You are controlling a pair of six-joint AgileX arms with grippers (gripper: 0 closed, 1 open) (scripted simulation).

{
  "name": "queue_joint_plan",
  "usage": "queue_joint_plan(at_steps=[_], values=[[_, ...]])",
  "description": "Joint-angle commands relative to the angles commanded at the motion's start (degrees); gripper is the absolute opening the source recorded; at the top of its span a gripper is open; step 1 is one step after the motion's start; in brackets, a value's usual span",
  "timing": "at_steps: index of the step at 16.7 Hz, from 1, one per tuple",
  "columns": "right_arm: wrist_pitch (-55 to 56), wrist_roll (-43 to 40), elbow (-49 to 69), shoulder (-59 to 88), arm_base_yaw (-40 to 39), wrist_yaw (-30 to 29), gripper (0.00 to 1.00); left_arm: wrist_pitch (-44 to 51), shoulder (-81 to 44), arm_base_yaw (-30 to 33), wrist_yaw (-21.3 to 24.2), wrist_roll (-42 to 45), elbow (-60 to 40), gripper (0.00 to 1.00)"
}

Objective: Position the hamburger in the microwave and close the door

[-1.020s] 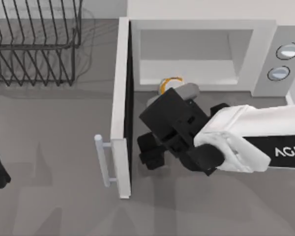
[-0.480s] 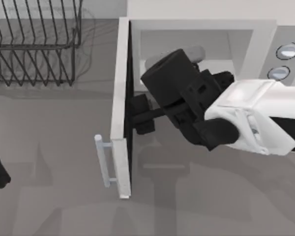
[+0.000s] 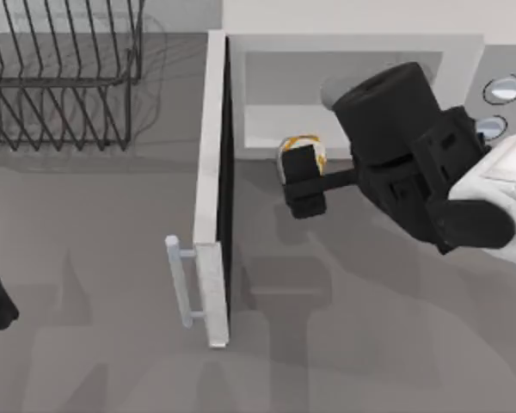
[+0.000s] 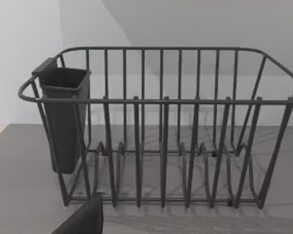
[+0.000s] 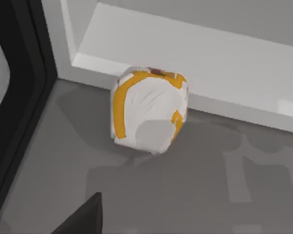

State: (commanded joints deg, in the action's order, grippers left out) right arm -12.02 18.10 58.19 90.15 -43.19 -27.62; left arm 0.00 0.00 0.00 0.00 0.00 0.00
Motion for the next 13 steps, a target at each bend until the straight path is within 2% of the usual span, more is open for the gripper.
queue_joint_plan(at_steps=[4,13], values=[[1.9,-3.6,-11.9,-18.4,8.5,5.4,1.00,0.0,0.0,0.0,0.0,0.0,0.0,1.00],[7.1,-13.9,-44.9,-71.4,32.0,20.4,1.00,0.0,0.0,0.0,0.0,0.0,0.0,1.00]])
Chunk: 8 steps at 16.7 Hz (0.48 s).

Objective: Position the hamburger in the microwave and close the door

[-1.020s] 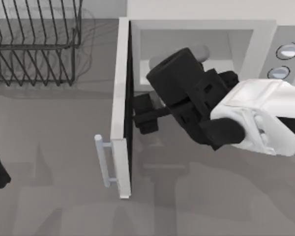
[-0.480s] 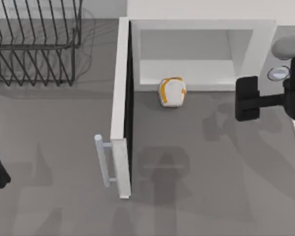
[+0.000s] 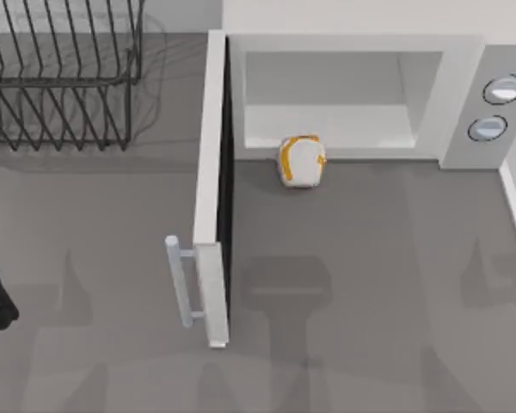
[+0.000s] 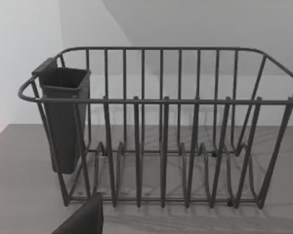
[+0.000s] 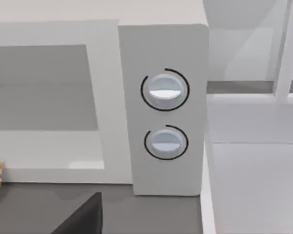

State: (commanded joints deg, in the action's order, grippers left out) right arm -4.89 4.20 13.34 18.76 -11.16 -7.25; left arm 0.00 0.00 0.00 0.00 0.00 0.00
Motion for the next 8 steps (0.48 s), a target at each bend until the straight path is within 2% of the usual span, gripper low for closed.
queue_joint_plan(at_steps=[4,8], values=[[3.3,-3.1,-9.9,-14.2,8.1,5.3,1.00,0.0,0.0,0.0,0.0,0.0,0.0,1.00],[4.9,-4.2,-13.3,-18.8,11.2,7.3,1.00,0.0,0.0,0.0,0.0,0.0,0.0,1.00]])
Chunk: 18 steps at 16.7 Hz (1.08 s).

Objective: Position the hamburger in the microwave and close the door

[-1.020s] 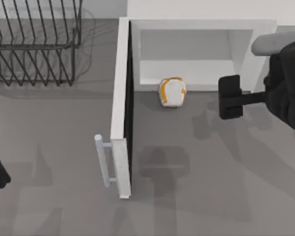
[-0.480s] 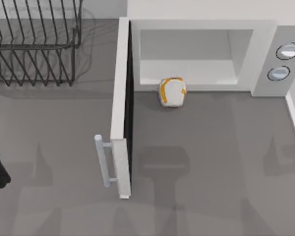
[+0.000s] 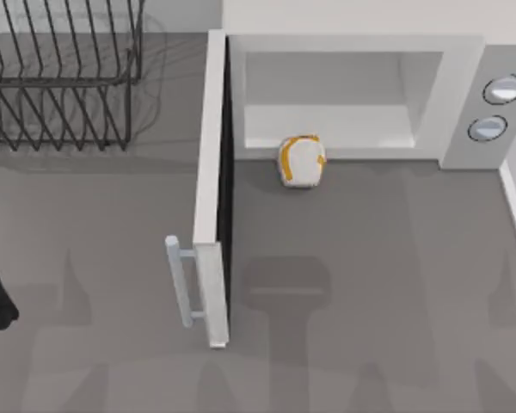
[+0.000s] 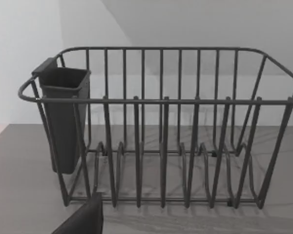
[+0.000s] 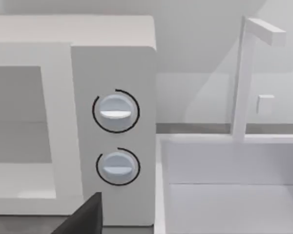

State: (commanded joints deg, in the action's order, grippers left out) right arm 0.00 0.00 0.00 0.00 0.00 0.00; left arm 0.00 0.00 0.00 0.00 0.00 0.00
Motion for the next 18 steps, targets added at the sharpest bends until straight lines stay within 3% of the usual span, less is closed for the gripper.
queue_joint_plan(at_steps=[4,17,18], values=[[0.0,0.0,0.0,0.0,0.0,0.0,1.00,0.0,0.0,0.0,0.0,0.0,0.0,1.00],[0.0,0.0,0.0,0.0,0.0,0.0,1.00,0.0,0.0,0.0,0.0,0.0,0.0,0.02],[0.0,0.0,0.0,0.0,0.0,0.0,1.00,0.0,0.0,0.0,0.0,0.0,0.0,0.00]])
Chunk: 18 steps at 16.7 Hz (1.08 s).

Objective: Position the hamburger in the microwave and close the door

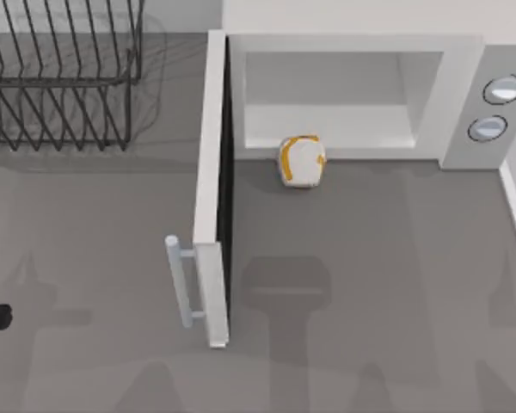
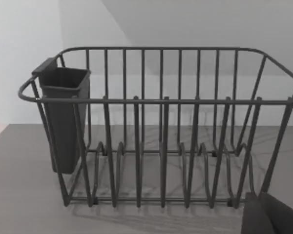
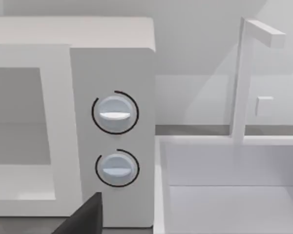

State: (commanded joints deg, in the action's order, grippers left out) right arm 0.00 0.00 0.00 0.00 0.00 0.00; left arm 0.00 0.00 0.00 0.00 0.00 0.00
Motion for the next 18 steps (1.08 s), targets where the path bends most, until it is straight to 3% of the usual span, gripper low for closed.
queue_joint_plan(at_steps=[9,18], values=[[0.0,0.0,0.0,0.0,0.0,0.0,1.00,0.2,0.2,-0.2,0.1,0.0,-0.2,0.00],[0.0,0.0,0.0,0.0,0.0,0.0,1.00,12.2,6.2,-4.4,4.4,-0.1,-6.0,0.00]])
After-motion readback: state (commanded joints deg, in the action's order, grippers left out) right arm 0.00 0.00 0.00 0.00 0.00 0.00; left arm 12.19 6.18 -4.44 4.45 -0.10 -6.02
